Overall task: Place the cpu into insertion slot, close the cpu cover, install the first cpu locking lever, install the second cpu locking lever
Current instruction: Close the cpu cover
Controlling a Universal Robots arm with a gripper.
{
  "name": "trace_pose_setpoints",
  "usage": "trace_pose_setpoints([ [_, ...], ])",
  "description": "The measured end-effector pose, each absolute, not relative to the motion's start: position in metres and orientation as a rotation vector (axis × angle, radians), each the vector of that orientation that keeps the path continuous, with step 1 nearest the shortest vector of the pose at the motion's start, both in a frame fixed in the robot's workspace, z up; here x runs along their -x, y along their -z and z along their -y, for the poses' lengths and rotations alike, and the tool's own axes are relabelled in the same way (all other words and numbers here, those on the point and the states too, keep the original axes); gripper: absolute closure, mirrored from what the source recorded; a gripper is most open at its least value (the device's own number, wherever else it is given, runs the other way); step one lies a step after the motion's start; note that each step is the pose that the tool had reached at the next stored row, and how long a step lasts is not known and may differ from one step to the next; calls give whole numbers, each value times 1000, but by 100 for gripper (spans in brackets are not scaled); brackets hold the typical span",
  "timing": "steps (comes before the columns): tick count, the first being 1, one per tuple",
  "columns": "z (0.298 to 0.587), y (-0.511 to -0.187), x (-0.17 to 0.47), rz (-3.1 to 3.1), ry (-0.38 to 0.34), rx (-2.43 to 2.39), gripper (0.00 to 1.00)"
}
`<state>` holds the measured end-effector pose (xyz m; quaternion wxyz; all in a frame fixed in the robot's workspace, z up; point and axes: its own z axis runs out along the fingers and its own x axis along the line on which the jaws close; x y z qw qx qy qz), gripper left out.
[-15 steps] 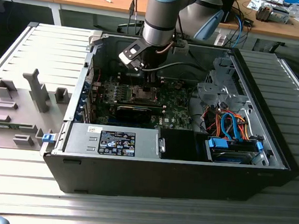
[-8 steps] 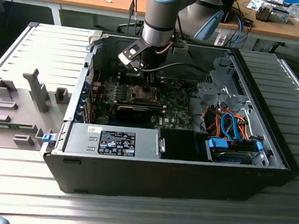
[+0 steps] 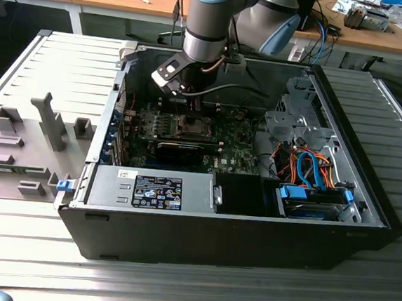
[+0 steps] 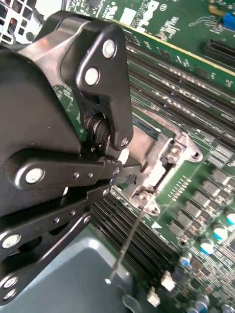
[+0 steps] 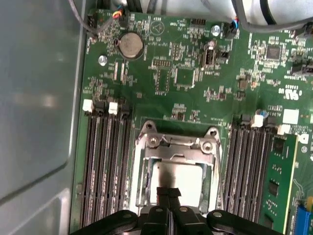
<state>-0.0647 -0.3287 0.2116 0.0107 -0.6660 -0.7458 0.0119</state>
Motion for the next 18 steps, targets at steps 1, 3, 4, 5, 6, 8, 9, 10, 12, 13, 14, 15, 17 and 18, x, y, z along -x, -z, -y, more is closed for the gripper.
trace_pose_setpoints([
  [1, 329, -212, 66, 2327, -37, 2078, 89],
  [3, 329, -211, 70, 2327, -36, 2079, 89],
  [4, 329, -210, 71, 2327, -36, 2078, 89],
  [5, 329, -209, 71, 2327, -37, 2078, 89],
  [6, 329, -208, 71, 2327, -37, 2078, 89],
  [8, 329, -207, 70, 2327, -36, 2078, 89],
  [9, 329, -206, 70, 2327, -37, 2078, 89],
  [10, 329, -205, 70, 2327, -38, 2079, 89],
  [12, 329, -204, 70, 2327, -38, 2079, 89],
  [13, 329, -204, 70, 2327, -38, 2079, 89],
  [14, 329, -204, 70, 2327, -37, 2078, 89],
  [15, 329, -204, 69, 2327, -36, 2078, 89],
  [17, 329, -205, 66, 2327, -36, 2078, 89],
  [18, 329, -205, 63, 2326, -37, 2078, 89],
])
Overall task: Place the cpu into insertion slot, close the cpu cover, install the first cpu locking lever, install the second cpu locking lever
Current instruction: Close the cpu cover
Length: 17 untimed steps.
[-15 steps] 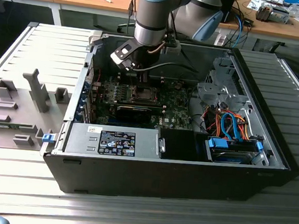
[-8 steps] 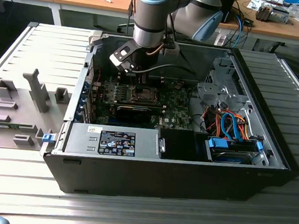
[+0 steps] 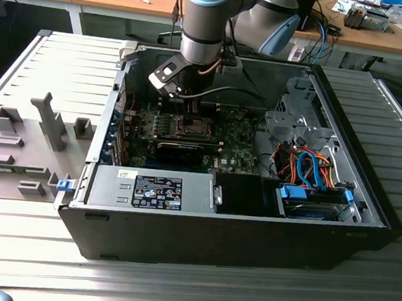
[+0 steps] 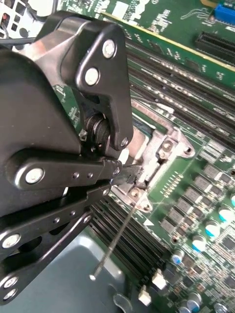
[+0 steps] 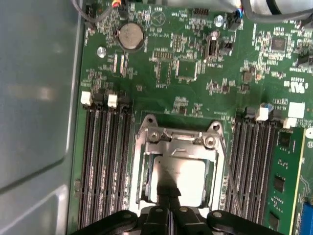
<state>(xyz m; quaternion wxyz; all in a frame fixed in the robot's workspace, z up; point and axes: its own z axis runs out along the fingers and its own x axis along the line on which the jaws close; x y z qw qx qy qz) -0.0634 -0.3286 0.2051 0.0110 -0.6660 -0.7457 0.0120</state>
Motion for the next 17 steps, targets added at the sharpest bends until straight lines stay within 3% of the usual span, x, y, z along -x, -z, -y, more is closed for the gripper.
trace_pose_setpoints([
  [17, 329, -255, 50, 2321, -47, 2073, 89],
])
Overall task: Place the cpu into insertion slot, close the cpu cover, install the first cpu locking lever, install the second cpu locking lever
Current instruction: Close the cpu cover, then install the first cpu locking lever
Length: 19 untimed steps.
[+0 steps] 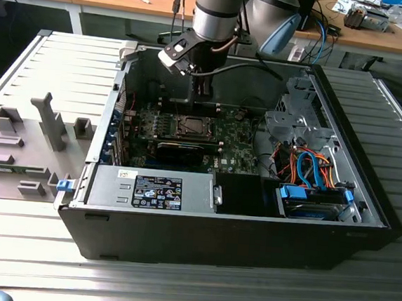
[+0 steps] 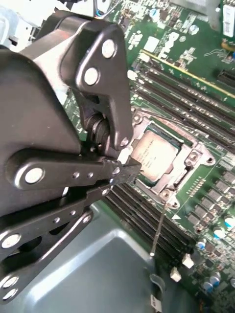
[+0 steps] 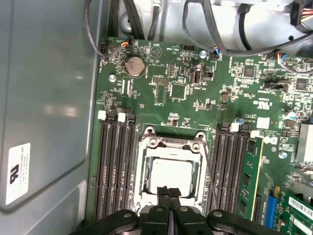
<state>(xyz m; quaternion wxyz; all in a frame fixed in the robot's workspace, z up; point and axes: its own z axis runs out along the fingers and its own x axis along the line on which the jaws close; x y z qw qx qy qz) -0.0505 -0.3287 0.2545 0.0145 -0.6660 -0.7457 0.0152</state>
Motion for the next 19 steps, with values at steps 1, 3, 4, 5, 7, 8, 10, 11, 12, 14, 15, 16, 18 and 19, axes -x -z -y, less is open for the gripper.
trace_pose_setpoints([
  [1, 329, -255, 50, 2321, -47, 2073, 89],
  [3, 329, -255, 50, 2321, -48, 2073, 89],
  [4, 329, -255, 50, 2321, -48, 2073, 89],
  [5, 329, -255, 50, 2321, -48, 2073, 89],
  [7, 329, -255, 50, 2321, -48, 2073, 89],
  [8, 329, -255, 50, 2321, -48, 2073, 89],
  [10, 329, -255, 50, 2321, -48, 2073, 89],
  [11, 329, -255, 50, 2321, -48, 2073, 89],
  [12, 329, -255, 50, 2321, -48, 2073, 89],
  [14, 329, -255, 50, 2324, -48, 2071, 89],
  [15, 329, -255, 50, 2326, -48, 2068, 89],
  [16, 329, -255, 50, 2337, -48, 2056, 89],
  [18, 329, -255, 50, 2351, -49, 2040, 89],
  [19, 329, -255, 50, 2359, -49, 2031, 89],
])
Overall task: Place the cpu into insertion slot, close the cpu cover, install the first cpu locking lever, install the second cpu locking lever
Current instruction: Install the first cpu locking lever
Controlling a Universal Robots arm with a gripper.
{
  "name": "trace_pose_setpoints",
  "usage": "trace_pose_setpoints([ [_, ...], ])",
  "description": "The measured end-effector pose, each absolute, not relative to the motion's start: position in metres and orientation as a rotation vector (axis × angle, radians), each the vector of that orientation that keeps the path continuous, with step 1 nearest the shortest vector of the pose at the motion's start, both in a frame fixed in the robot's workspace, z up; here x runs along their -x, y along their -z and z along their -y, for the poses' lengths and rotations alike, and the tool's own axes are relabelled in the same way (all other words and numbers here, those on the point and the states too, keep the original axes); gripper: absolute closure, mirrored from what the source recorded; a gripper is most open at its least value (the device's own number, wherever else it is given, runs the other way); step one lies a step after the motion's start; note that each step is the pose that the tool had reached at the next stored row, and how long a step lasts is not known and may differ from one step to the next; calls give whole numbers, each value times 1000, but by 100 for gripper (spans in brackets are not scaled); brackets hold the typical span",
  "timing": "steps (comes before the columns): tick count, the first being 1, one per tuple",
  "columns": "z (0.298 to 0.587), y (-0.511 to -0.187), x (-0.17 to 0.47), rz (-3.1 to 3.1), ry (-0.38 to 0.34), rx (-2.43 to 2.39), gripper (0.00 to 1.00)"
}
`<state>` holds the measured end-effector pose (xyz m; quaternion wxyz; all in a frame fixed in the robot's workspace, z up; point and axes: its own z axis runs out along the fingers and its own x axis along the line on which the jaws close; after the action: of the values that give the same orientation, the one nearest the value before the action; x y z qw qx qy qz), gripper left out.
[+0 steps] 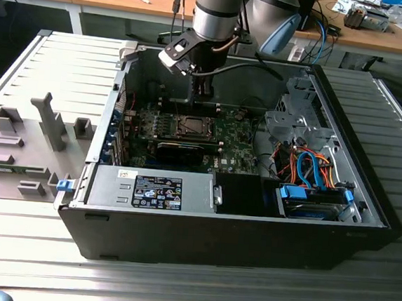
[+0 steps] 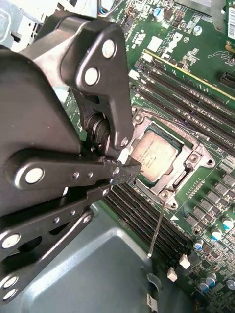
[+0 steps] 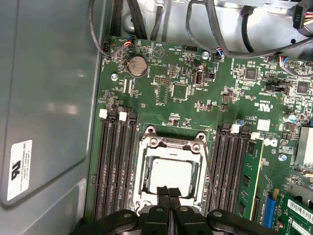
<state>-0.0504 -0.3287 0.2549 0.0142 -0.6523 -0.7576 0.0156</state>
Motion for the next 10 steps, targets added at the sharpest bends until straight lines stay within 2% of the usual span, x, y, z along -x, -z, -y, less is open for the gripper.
trace_pose_setpoints([
  [4, 329, -255, 50, 2515, -52, 1838, 89],
  [10, 329, -255, 50, 2548, -53, 1794, 89],
])
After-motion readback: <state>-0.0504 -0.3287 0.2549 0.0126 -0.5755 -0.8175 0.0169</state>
